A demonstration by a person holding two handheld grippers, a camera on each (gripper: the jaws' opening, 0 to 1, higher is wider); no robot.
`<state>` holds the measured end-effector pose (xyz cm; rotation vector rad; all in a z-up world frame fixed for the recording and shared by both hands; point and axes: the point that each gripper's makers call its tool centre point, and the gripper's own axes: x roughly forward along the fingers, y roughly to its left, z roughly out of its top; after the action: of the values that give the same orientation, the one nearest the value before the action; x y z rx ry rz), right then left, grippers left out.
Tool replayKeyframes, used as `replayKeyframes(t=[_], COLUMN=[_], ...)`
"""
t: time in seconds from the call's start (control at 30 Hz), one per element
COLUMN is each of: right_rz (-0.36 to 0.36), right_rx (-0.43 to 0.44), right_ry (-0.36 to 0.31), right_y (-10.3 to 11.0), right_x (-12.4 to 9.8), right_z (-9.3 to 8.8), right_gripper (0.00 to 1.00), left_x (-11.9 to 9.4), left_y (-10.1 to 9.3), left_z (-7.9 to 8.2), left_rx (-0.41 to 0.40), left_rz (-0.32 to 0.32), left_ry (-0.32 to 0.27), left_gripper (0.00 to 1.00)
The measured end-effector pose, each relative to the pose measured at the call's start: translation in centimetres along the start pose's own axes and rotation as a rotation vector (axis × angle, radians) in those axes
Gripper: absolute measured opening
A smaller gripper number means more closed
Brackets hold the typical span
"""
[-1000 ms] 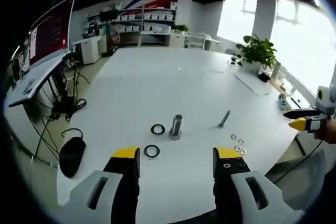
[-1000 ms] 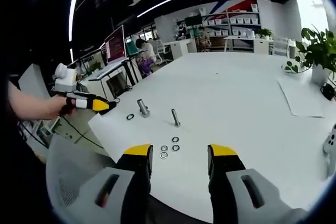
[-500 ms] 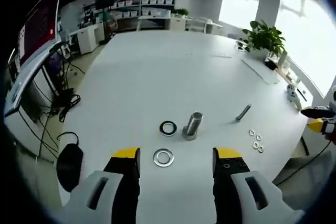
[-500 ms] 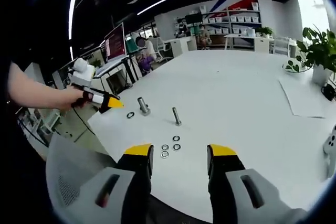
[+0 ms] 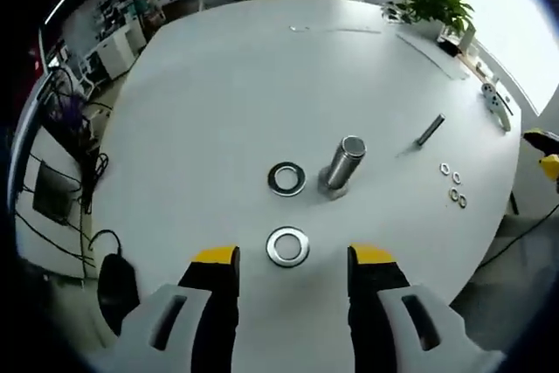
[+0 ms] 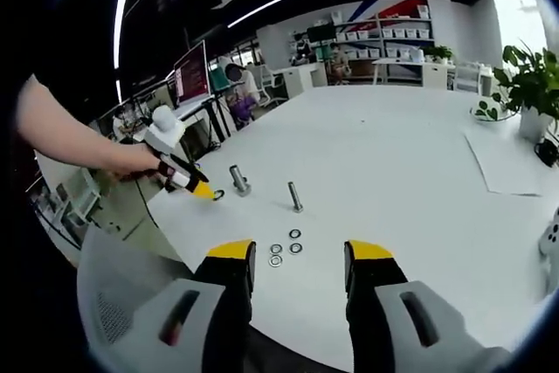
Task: Place the washer onto the threaded stud by aligning its center hole with the stud, sliding it down to the base, and recovering from edge contact or off-axis alignment until the washer reaches the visible bottom stop.
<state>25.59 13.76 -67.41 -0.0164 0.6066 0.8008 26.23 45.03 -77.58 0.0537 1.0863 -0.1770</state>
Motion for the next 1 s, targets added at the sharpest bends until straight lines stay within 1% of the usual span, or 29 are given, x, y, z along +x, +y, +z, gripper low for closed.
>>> replayKeyframes(t=[0.1,0.13,0.27,0.3,0.43,0.5,0.67,0.77,0.87,1.0], right_rz=[-0.004,-0.005,-0.010,-0.012,-0.015,-0.014,-0.019,-0.019,-0.017,-0.014], right_rx=[-0.002,-0.001,0.002,0.003,0.007,0.008,0.010,0.013,0.014,0.018], right_ry=[0.003,0.003,0.006,0.007,0.009,0.010,0.006,0.004,0.003,0.000], right_y=[-0.2,-0.2,-0.5,-0.6,-0.6,-0.6,-0.8,-0.9,-1.0,-0.9], right_x=[-0.1,-0.2,-0.3,-0.3,-0.4,-0.4,-0.5,-0.5,-0.4,-0.3], right_z=[-0.1,-0.1,-0.4,-0.5,-0.6,-0.7,-0.5,-0.4,-0.4,-0.4], right_gripper=[0.43,0.43,0.43,0.43,0.43,0.43,0.43,0.43,0.43,0.43], left_x=[0.3,0.6,1.0,1.2,1.7,1.7,2.1,2.1,2.0,1.9], left_y=[0.0,-0.1,-0.3,-0.3,-0.2,-0.1,-0.2,-0.2,-0.3,-0.3], left_z=[-0.3,-0.6,-1.2,-1.3,-1.3,-1.1,-0.6,-0.5,-0.7,-0.8], left_rx=[0.006,0.015,0.074,0.079,0.100,0.132,0.133,0.153,0.180,0.192], left_rz=[-0.008,-0.013,-0.019,-0.019,-0.017,-0.007,-0.009,-0.014,-0.023,-0.027], left_ry=[0.034,0.055,0.104,0.112,0.127,0.130,0.129,0.149,0.181,0.197], left_gripper=[0.44,0.43,0.37,0.36,0.35,0.34,0.33,0.31,0.26,0.24])
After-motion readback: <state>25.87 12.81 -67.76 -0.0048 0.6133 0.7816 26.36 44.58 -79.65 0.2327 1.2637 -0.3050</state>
